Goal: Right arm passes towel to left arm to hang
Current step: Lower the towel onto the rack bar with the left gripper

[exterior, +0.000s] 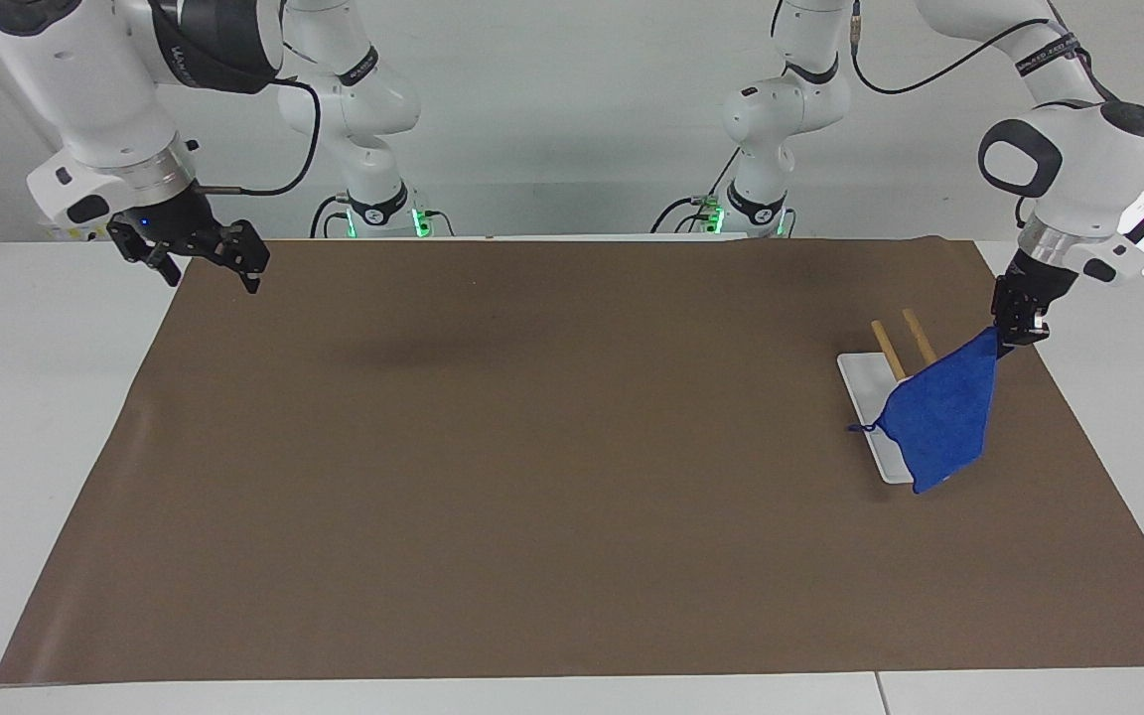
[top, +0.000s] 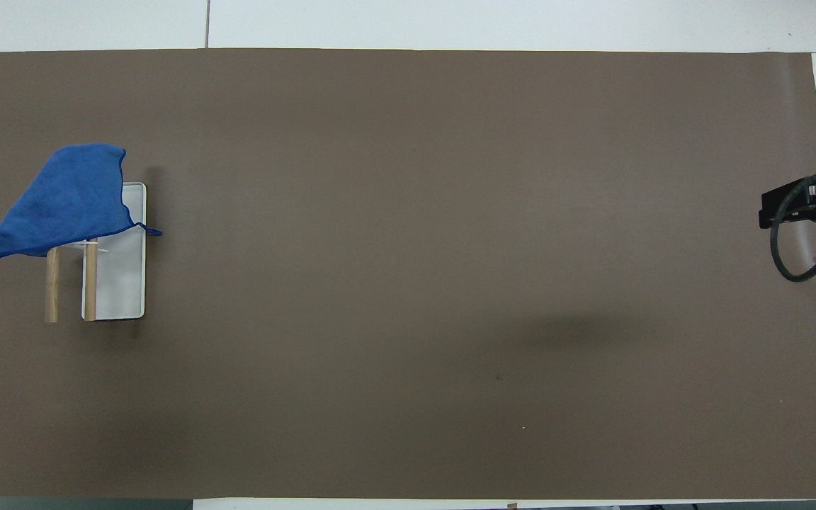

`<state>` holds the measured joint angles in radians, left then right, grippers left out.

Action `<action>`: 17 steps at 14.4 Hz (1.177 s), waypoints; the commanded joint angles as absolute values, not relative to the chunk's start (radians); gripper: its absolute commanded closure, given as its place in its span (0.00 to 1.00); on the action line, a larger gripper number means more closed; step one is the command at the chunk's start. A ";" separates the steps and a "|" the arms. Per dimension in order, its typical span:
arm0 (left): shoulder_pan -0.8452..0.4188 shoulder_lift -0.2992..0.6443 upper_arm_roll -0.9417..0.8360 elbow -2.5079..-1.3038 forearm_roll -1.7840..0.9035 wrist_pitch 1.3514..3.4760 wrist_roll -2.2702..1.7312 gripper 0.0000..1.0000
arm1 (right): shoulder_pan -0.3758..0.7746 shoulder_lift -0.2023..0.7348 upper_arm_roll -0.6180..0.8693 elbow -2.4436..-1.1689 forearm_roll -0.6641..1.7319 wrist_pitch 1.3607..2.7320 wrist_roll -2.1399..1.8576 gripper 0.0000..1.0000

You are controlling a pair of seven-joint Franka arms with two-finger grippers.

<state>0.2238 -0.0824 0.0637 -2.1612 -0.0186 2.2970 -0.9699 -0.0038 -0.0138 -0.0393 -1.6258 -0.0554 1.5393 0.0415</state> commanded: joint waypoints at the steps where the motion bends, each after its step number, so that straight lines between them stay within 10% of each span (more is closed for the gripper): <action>1: 0.213 -0.061 0.058 -2.103 -0.002 2.299 -0.965 0.00 | -0.009 -0.014 -0.038 -1.606 -0.031 1.519 0.029 0.00; 17: -0.011 -0.002 0.057 -1.852 -0.003 2.042 -0.238 0.00 | -0.008 -0.021 -0.037 -1.618 -0.031 1.528 0.031 0.00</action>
<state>0.0279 -0.0206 0.0480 -1.8858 -0.0179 2.0909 -0.3336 -0.0035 -0.0139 -0.0391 -1.6169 -0.0458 1.5315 0.0415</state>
